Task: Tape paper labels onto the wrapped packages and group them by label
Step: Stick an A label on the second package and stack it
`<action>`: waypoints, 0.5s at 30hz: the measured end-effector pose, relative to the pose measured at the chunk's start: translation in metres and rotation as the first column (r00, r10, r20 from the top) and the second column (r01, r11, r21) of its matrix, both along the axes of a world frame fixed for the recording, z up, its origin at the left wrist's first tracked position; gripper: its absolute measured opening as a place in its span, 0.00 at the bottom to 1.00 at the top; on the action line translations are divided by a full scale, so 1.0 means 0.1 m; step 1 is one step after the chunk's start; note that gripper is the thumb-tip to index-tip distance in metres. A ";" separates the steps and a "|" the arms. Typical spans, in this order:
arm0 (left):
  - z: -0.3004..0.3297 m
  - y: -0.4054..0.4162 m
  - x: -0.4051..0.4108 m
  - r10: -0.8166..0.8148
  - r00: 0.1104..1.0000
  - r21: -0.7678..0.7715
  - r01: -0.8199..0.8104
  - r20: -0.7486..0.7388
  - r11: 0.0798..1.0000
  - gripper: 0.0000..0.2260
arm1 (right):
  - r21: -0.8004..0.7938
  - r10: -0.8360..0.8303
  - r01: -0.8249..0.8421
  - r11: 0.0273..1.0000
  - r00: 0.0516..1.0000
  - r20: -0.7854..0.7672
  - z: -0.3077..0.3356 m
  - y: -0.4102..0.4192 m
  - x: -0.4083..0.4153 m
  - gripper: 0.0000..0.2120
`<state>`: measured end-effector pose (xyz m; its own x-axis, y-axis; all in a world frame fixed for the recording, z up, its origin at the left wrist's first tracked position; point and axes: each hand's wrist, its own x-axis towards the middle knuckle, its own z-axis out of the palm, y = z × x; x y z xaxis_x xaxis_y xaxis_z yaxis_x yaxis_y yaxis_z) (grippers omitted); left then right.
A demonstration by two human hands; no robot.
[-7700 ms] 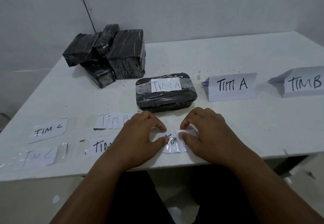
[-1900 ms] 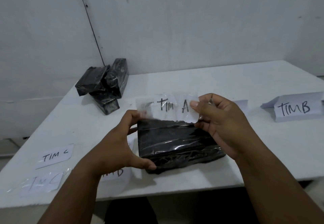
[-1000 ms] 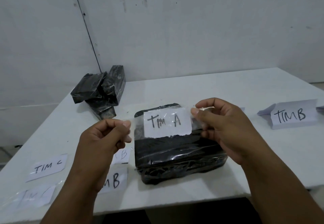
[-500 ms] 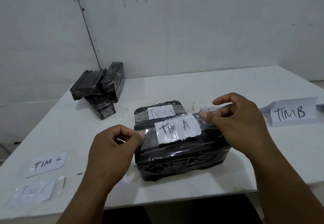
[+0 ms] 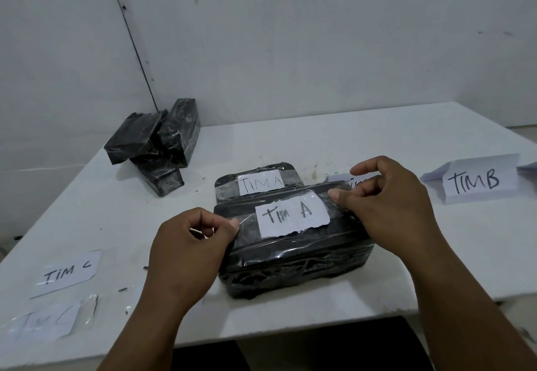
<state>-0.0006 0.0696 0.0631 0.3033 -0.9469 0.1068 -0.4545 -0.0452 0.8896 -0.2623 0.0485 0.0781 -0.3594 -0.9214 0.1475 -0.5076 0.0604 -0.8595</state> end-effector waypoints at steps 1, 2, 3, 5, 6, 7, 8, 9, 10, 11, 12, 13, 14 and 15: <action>0.00 -0.01 0.00 -0.002 1.000 0.001 0.002 -0.002 1.000 0.08 | -0.002 -0.001 0.001 1.000 1.000 -0.003 -0.01 -0.01 0.00 0.18; 0.00 -0.01 -0.01 -0.004 1.000 0.003 0.004 -0.002 1.000 0.08 | -0.005 -0.001 0.001 1.000 1.000 -0.006 -0.01 -0.01 -0.01 0.18; -0.01 -0.02 -0.01 -0.006 1.000 0.006 0.006 -0.001 1.000 0.08 | -0.007 -0.001 0.001 1.000 1.000 -0.006 -0.02 -0.02 -0.01 0.18; -0.01 -0.02 -0.02 -0.010 1.000 0.010 0.010 -0.003 1.000 0.08 | -0.011 0.001 -0.001 1.000 1.000 -0.006 -0.04 -0.02 -0.01 0.18; -0.02 -0.02 -0.01 -0.011 1.000 0.012 0.011 -0.005 1.000 0.08 | -0.010 0.002 -0.002 1.000 1.000 -0.011 -0.04 -0.02 -0.01 0.18; -0.02 -0.02 -0.01 -0.013 1.000 0.014 0.013 -0.009 1.000 0.08 | -0.009 0.001 -0.002 1.000 1.000 -0.018 -0.05 -0.02 0.00 0.18; -0.02 -0.02 -0.01 -0.017 1.000 0.016 0.017 -0.014 1.000 0.08 | -0.008 0.000 0.000 1.000 1.000 -0.023 -0.06 -0.02 0.00 0.18; -0.02 -0.02 -0.01 -0.021 1.000 0.018 0.021 -0.019 1.000 0.08 | -0.008 -0.003 0.003 1.000 1.000 -0.026 -0.07 -0.02 0.00 0.18; -0.02 -0.02 -0.01 -0.026 0.999 0.019 0.026 -0.022 0.999 0.08 | -0.007 -0.006 0.006 1.000 1.000 -0.028 -0.08 -0.02 0.00 0.18; -0.02 -0.03 -0.01 -0.029 0.999 0.023 0.030 -0.024 0.999 0.08 | -0.007 -0.007 0.007 1.000 1.000 -0.030 -0.09 -0.03 0.00 0.18; -0.02 -0.03 -0.01 -0.032 0.999 0.027 0.033 -0.028 0.999 0.08 | -0.006 -0.008 0.008 1.000 0.999 -0.033 -0.09 -0.03 0.00 0.18; -0.02 -0.04 -0.01 -0.035 0.999 0.032 0.036 -0.034 0.999 0.08 | -0.006 -0.009 0.008 1.000 0.999 -0.033 -0.09 -0.03 0.00 0.18; -0.01 -0.04 0.00 -0.038 0.998 0.036 0.040 -0.044 0.999 0.08 | -0.006 -0.010 0.010 1.000 0.999 -0.034 -0.09 -0.03 0.00 0.18; -0.01 -0.05 0.00 -0.042 0.998 0.040 0.045 -0.050 0.998 0.08 | -0.005 -0.011 0.011 1.000 0.999 -0.037 -0.09 -0.03 0.00 0.17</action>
